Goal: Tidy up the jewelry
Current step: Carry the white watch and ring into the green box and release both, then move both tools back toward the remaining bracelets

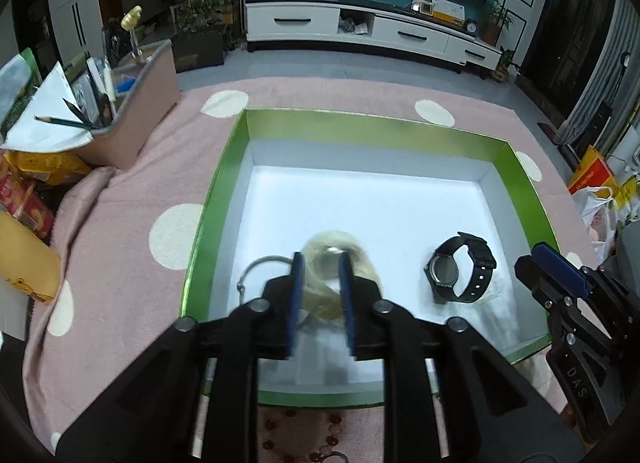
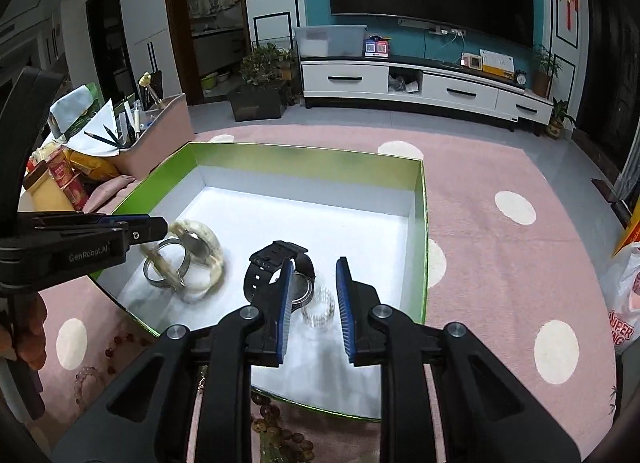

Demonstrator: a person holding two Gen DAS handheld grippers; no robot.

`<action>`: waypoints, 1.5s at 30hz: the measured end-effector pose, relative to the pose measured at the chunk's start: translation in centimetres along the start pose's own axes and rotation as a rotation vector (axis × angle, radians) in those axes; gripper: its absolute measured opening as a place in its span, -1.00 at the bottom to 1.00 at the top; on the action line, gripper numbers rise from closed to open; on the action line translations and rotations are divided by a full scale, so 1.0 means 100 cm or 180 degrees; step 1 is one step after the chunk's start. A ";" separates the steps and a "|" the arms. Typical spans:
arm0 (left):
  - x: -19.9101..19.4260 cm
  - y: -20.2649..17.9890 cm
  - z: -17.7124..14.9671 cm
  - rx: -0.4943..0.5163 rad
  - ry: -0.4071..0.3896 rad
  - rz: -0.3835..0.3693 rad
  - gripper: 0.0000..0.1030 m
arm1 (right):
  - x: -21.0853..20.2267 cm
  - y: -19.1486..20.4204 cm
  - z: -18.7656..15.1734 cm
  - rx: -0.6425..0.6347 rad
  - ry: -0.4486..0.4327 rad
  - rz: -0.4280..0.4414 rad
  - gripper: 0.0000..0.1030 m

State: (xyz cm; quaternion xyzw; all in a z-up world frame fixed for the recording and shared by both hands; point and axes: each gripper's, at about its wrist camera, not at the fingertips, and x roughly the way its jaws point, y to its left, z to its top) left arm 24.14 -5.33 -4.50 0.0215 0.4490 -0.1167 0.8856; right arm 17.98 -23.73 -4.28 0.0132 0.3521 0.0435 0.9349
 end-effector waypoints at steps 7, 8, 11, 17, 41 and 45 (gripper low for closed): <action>-0.034 -0.006 -0.008 0.0116 -0.0187 0.0003 0.23 | -0.033 0.004 -0.011 0.0138 -0.0210 0.0000 0.00; -0.038 -0.006 -0.010 0.0127 -0.0206 0.0008 0.27 | -0.039 0.006 -0.014 0.0142 -0.0221 -0.0004 0.03; -0.055 -0.005 -0.022 0.0154 -0.0267 0.0015 0.46 | -0.058 0.008 -0.028 0.0151 -0.0261 -0.0036 0.20; -0.084 -0.004 -0.060 0.0258 -0.0285 0.0060 0.74 | -0.089 0.018 -0.055 0.0111 -0.0216 -0.0112 0.41; -0.149 0.008 -0.169 0.0294 -0.0138 0.0027 0.96 | -0.159 0.038 -0.123 0.0256 0.0043 -0.0050 0.82; -0.154 0.008 -0.175 0.0289 -0.0141 0.0037 0.96 | -0.164 0.043 -0.127 0.0231 0.0047 -0.0050 0.87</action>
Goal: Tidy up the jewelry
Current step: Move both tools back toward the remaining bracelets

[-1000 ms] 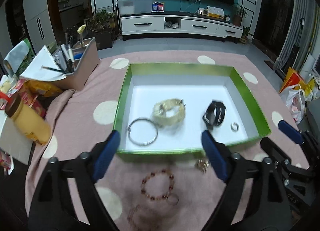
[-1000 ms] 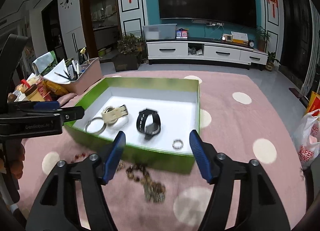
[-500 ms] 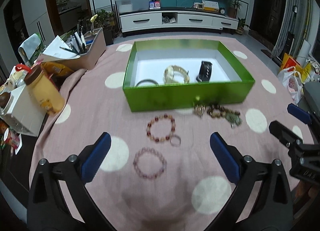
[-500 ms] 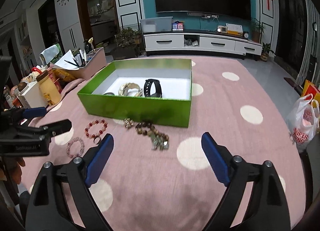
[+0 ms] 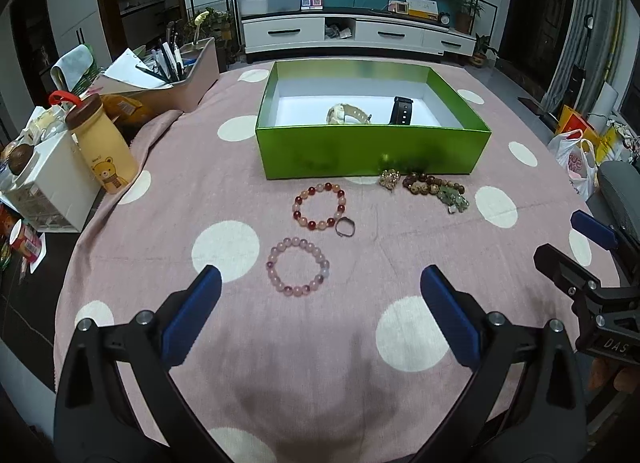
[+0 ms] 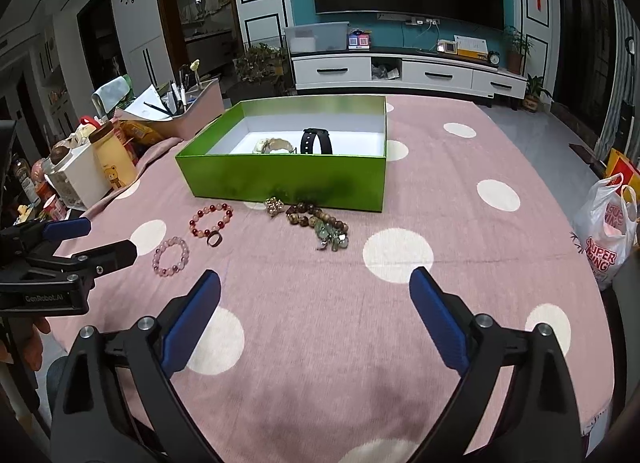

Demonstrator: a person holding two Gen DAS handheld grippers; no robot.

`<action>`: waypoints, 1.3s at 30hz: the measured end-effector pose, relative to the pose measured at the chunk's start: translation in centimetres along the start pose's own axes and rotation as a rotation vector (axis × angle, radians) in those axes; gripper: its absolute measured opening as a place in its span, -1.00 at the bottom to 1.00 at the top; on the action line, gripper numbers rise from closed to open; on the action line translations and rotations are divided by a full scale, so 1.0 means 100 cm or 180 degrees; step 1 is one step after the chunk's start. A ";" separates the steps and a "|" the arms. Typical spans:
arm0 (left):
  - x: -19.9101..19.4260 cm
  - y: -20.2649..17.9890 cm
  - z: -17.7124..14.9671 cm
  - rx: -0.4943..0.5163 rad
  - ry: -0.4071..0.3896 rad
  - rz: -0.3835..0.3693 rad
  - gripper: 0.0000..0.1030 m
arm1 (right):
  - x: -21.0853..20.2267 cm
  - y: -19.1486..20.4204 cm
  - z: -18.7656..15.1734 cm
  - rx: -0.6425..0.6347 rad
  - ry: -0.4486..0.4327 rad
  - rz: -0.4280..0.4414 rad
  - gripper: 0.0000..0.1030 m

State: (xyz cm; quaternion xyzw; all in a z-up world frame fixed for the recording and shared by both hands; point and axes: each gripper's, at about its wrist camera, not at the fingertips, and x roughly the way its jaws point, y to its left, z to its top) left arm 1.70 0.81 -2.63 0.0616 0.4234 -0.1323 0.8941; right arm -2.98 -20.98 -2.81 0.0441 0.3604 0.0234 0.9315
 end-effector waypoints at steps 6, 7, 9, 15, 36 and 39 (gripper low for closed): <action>-0.002 0.001 -0.007 -0.0006 0.0033 -0.0005 0.96 | -0.002 0.007 -0.005 -0.0042 0.0035 0.0028 0.89; -0.002 0.001 -0.009 -0.0007 0.0040 -0.0007 0.96 | -0.003 0.007 -0.006 -0.0045 0.0042 0.0034 0.89; -0.002 0.002 -0.010 -0.0009 0.0048 -0.0015 0.96 | -0.002 0.009 -0.007 -0.0049 0.0056 0.0048 0.91; 0.001 0.006 -0.013 -0.0031 0.0064 0.0001 0.96 | 0.003 0.011 -0.012 -0.0051 0.0121 0.0071 0.92; 0.031 0.063 -0.032 -0.0521 0.0277 0.0011 0.96 | 0.035 -0.007 -0.016 0.0123 0.0296 0.0165 0.92; 0.040 0.065 -0.029 -0.0592 0.0308 -0.0004 0.96 | 0.040 -0.006 -0.016 0.0080 0.0316 0.0170 0.92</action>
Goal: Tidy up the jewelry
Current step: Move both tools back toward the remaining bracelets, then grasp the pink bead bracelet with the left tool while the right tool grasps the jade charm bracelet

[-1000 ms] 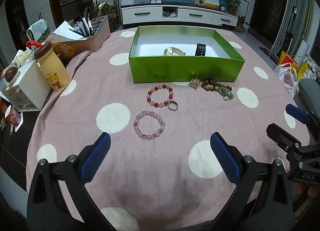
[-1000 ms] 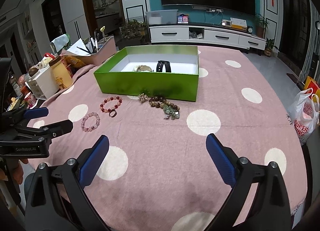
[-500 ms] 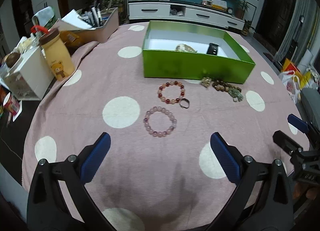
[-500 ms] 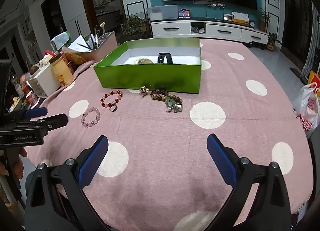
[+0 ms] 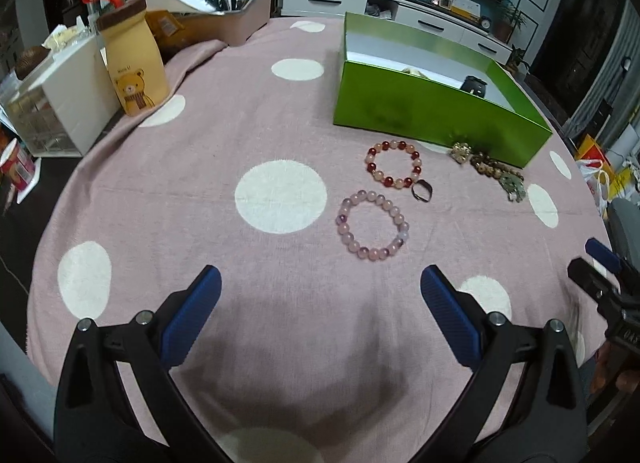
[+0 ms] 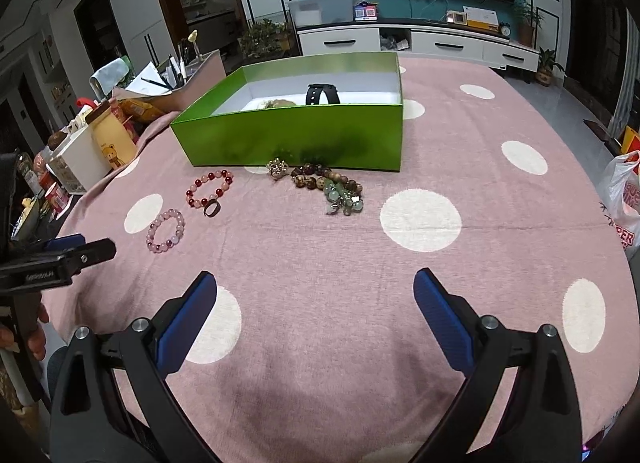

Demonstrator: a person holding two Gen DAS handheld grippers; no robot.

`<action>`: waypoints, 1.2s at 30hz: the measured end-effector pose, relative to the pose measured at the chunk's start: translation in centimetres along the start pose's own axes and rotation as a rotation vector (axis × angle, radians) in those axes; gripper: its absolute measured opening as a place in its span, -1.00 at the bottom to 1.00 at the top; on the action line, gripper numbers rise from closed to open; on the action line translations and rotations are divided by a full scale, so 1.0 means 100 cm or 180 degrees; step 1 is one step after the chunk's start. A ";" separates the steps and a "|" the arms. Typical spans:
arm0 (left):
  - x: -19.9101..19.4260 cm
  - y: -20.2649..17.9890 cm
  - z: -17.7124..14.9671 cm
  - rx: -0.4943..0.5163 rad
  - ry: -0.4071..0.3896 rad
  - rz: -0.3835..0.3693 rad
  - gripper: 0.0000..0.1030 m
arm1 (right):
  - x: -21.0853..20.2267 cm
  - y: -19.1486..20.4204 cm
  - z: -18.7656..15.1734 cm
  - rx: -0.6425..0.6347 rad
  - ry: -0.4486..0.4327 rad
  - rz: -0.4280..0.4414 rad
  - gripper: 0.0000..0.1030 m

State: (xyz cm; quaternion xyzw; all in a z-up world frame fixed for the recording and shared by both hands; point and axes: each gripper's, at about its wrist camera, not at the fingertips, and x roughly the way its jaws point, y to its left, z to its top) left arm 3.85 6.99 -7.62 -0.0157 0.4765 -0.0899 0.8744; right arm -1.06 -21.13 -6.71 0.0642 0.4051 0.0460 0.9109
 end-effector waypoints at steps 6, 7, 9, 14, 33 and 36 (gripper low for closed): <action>0.028 -0.005 0.015 -0.0039 0.0058 0.0053 0.76 | 0.013 -0.006 0.004 -0.0006 0.0016 -0.0064 0.92; 0.032 -0.006 0.017 -0.0033 0.0070 0.0063 0.65 | 0.015 -0.009 0.004 0.0003 0.0016 -0.0081 0.92; 0.042 -0.009 0.020 -0.0008 0.0097 0.0093 0.51 | 0.018 -0.013 0.006 0.0019 0.0003 -0.0116 0.92; 0.054 -0.015 0.024 0.0091 0.0095 0.0149 0.25 | 0.024 -0.023 0.014 -0.0009 -0.0060 -0.0185 0.92; 0.051 -0.019 0.024 0.0173 -0.0045 -0.0190 -0.86 | 0.080 -0.013 0.047 -0.0338 0.0092 -0.0128 -0.28; 0.042 -0.020 0.025 0.0155 -0.0094 -0.0244 -0.86 | 0.088 -0.012 0.048 -0.0391 0.0124 -0.0146 -0.48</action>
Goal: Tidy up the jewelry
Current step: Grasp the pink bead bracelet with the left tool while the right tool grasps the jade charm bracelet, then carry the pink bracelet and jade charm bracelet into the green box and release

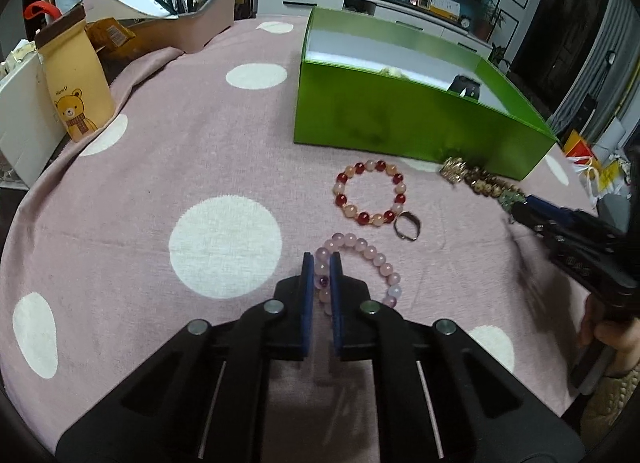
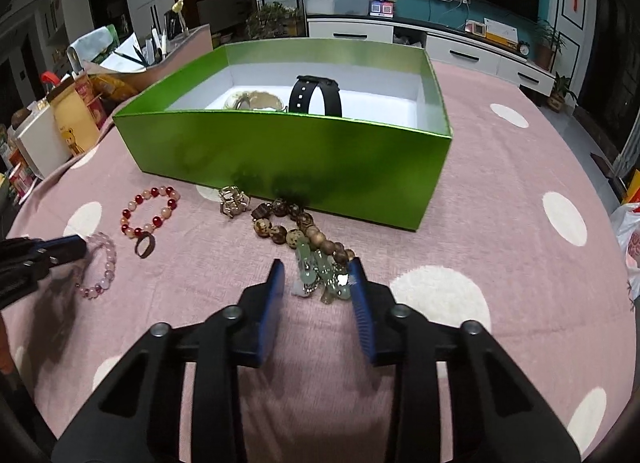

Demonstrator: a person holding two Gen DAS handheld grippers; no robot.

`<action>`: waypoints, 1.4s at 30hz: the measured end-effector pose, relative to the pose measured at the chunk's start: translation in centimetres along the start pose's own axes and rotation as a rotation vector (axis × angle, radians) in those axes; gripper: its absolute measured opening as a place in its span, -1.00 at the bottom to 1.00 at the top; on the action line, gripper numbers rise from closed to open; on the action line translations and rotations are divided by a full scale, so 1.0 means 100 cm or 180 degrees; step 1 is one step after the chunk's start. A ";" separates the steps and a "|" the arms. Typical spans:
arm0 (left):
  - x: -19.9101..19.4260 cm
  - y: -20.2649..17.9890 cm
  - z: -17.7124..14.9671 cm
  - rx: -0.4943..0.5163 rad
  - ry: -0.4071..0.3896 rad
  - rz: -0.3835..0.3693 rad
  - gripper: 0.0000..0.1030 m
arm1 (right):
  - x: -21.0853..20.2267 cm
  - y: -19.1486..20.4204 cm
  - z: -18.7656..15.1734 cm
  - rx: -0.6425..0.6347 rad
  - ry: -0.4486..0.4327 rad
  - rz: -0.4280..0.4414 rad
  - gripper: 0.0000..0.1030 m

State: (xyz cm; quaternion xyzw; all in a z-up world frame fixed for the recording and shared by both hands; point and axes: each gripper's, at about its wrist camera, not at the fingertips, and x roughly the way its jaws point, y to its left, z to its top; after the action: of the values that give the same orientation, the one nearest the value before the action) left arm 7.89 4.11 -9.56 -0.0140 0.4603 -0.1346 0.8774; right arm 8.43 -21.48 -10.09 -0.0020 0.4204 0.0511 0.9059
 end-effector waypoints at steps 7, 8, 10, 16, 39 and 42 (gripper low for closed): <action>-0.009 -0.006 0.001 0.0030 -0.0064 -0.0064 -0.86 | -0.009 -0.003 -0.001 0.0033 -0.0051 0.0099 -0.84; -0.011 -0.006 0.002 0.0023 -0.0069 -0.0081 -0.86 | -0.013 -0.004 -0.003 0.0065 -0.0062 0.0134 -0.86; -0.014 -0.007 0.002 0.0016 -0.0085 -0.0113 -0.86 | -0.022 -0.006 -0.005 0.0117 -0.0098 0.0180 -0.86; -0.030 -0.013 0.005 0.0022 -0.0168 -0.0191 -0.86 | -0.055 -0.008 -0.012 0.0232 -0.0279 0.0323 -0.86; -0.082 -0.038 0.034 0.0126 -0.0473 -0.0140 -0.86 | -0.105 -0.016 -0.017 0.0413 -0.0692 0.0503 -0.86; -0.086 -0.040 0.041 0.0127 -0.0508 -0.0138 -0.86 | -0.108 -0.020 -0.015 0.0431 -0.0746 0.0502 -0.86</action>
State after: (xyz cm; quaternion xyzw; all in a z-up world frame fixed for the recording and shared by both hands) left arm 5.68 1.95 0.32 -0.0172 0.3858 -0.1612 0.9082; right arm 0.55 -24.52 -2.84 0.0980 0.3131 0.0935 0.9400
